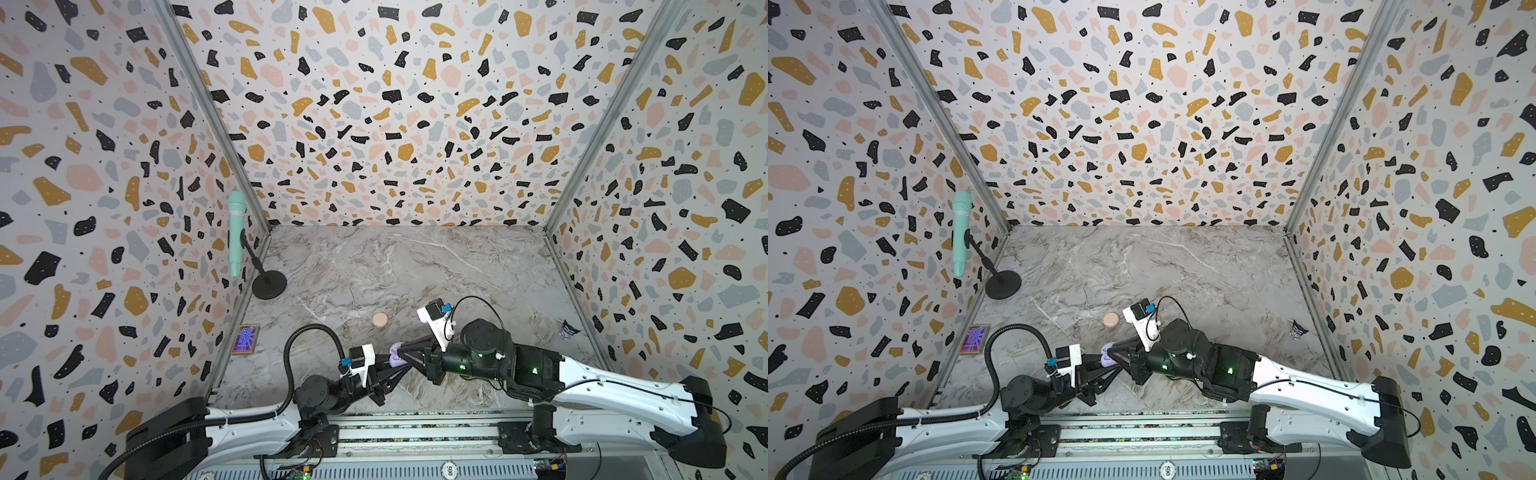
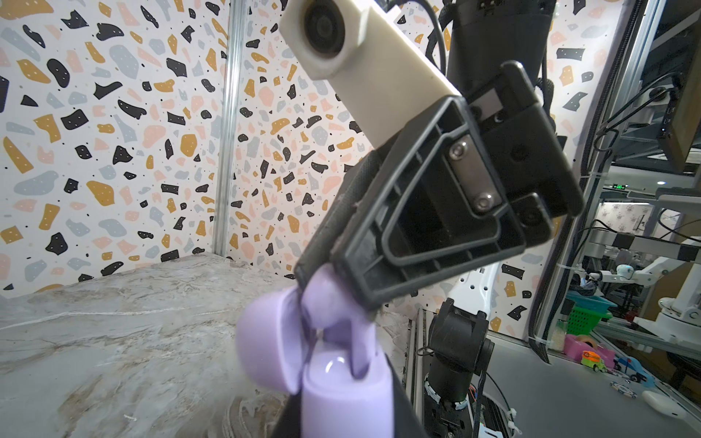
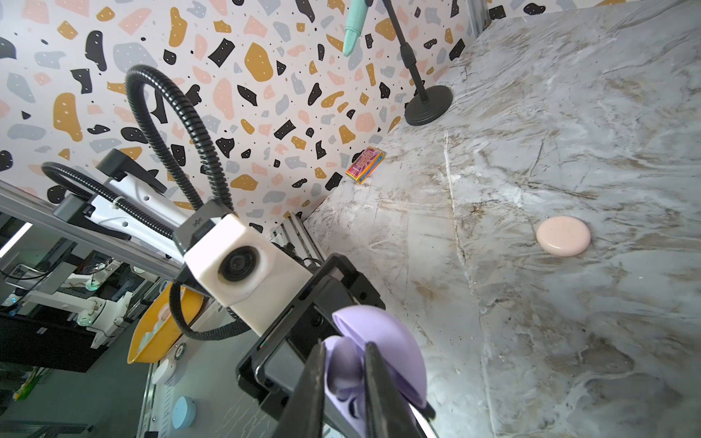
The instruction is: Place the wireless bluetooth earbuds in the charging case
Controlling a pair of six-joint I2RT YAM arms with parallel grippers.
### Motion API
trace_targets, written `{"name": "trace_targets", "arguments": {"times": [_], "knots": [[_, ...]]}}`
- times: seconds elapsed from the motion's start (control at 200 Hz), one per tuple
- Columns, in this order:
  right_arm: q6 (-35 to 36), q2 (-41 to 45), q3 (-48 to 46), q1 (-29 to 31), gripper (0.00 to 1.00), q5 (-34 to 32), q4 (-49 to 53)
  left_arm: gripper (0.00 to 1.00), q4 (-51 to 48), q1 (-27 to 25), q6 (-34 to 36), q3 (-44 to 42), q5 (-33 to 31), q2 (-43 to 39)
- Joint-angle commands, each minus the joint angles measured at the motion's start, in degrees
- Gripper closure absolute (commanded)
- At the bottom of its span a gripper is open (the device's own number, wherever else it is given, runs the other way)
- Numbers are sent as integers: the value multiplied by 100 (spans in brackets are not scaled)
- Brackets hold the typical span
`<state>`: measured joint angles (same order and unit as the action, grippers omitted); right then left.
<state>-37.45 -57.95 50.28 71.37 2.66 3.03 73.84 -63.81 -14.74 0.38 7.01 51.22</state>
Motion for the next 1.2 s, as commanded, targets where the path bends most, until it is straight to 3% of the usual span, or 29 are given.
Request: {"name": "trace_targets", "arguments": {"times": [0.0,0.33,0.886,1.191], "knots": [[79,101,118,8,74,-152,269,100,666,-19,103,-225,103,-69],[177,210,328,7,64,-292,519,100,666,-17,108,-219,181,-47],[419,-318,630,129,62,528,380,100,666,-17,129,-223,231,20],[373,152,672,168,61,-20,691,100,666,-17,138,-235,206,53]]}}
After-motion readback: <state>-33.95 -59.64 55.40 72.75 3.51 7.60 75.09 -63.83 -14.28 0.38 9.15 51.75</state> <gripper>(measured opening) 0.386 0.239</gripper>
